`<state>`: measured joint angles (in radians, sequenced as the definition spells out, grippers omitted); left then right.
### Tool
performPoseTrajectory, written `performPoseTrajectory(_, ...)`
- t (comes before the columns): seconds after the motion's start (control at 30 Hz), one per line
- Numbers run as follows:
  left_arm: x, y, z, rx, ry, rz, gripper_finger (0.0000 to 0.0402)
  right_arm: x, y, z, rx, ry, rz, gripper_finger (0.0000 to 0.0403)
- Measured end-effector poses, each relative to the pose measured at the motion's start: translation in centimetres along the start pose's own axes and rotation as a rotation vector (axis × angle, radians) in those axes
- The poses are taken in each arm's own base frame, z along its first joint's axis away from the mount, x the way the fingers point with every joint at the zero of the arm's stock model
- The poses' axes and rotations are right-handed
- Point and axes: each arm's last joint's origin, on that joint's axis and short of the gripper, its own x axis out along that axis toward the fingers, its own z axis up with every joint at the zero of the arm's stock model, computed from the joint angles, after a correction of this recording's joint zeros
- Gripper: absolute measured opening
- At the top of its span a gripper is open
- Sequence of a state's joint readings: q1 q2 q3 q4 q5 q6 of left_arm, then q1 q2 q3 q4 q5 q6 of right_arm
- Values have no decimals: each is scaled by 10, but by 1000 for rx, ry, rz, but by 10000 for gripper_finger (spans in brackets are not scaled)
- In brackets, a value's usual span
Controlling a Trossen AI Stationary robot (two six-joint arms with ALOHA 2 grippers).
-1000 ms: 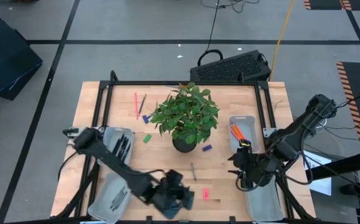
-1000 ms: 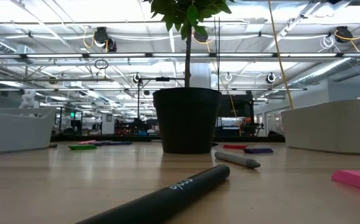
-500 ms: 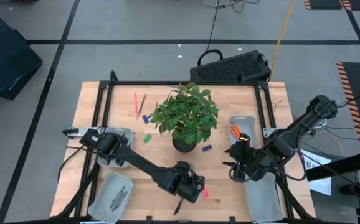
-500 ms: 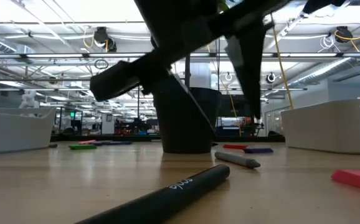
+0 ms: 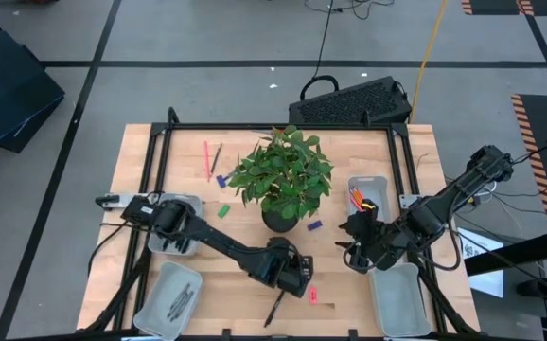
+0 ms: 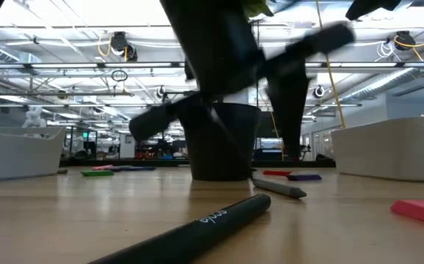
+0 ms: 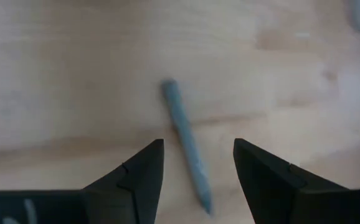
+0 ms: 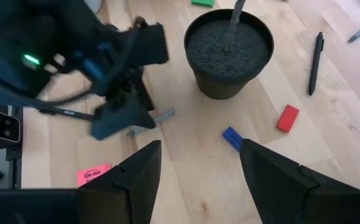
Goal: Sort crayons/erasers/pens/pencils in bins
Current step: Put the gray crayon into the bottom left gray bin
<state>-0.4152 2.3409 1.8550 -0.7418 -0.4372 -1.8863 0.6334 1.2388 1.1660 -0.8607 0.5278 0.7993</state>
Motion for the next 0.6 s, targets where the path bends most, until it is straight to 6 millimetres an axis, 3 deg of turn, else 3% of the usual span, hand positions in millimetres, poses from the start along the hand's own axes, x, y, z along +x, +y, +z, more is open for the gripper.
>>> performPoseTrajectory(0.07,10,1,0,3,0,4,195,0,0,0,-2,-1,3,210)
performPoseTrajectory(0.4,18,6,5,-4,63,102,191,0,4,3,19,-27,38,210)
performPoseTrajectory(0.6,21,12,13,34,100,191,129,0,7,7,47,-61,72,210)
